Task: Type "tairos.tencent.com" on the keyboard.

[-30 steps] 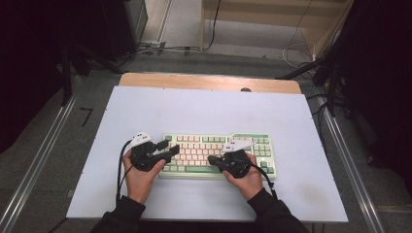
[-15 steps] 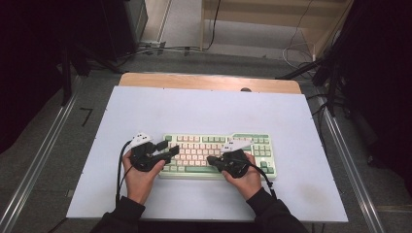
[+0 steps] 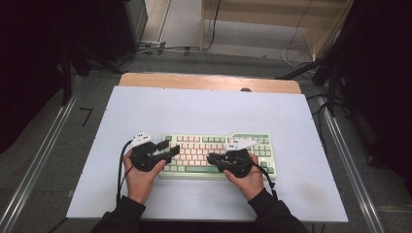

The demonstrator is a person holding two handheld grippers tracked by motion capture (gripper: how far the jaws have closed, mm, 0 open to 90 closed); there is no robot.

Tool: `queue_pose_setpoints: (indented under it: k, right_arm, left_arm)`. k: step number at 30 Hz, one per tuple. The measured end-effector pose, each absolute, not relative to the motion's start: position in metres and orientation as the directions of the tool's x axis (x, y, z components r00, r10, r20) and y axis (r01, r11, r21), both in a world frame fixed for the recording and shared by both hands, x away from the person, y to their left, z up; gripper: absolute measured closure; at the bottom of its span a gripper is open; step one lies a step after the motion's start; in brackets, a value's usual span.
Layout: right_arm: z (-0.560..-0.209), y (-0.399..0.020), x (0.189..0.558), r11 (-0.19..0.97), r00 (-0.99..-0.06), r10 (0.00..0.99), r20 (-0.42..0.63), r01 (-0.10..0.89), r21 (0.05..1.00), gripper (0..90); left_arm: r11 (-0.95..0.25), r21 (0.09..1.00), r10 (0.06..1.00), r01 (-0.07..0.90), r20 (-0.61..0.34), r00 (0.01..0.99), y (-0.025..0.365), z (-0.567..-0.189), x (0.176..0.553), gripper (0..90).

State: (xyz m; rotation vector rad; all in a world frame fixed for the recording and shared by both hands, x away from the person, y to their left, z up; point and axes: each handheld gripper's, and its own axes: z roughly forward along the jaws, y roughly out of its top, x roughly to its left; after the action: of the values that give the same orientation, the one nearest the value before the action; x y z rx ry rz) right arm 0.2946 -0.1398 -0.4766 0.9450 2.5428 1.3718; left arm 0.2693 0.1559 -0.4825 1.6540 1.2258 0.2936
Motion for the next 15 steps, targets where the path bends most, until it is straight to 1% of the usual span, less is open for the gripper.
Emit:
queue_pose_setpoints:
  k: [3, 7, 8, 10, 15]
  right_arm:
    - [-0.475, -0.148, 0.297, 0.361, -0.782, 0.587, 0.21, 0.485, 0.796, 51.0]
    - [-0.475, -0.156, 0.3, 0.321, -0.752, 0.62, 0.223, 0.502, 0.803, 33.7]
    - [-0.475, -0.157, 0.301, 0.313, -0.745, 0.628, 0.226, 0.507, 0.803, 32.0]
    - [-0.475, -0.161, 0.301, 0.305, -0.736, 0.64, 0.223, 0.509, 0.805, 28.7]
    - [-0.475, -0.168, 0.301, 0.286, -0.718, 0.654, 0.238, 0.525, 0.801, 28.6]
  left_arm:
    - [0.023, 0.821, 0.815, 0.571, -0.346, 0.465, 0.154, -0.482, 0.271, 45.7]
    - [0.013, 0.821, 0.81, 0.571, -0.344, 0.476, 0.149, -0.483, 0.274, 45.0]
    - [0.009, 0.82, 0.809, 0.572, -0.342, 0.478, 0.148, -0.483, 0.275, 42.8]
    - [0.001, 0.819, 0.806, 0.573, -0.34, 0.484, 0.145, -0.483, 0.276, 41.2]
    - [-0.004, 0.818, 0.8, 0.575, -0.343, 0.493, 0.141, -0.483, 0.278, 40.5]
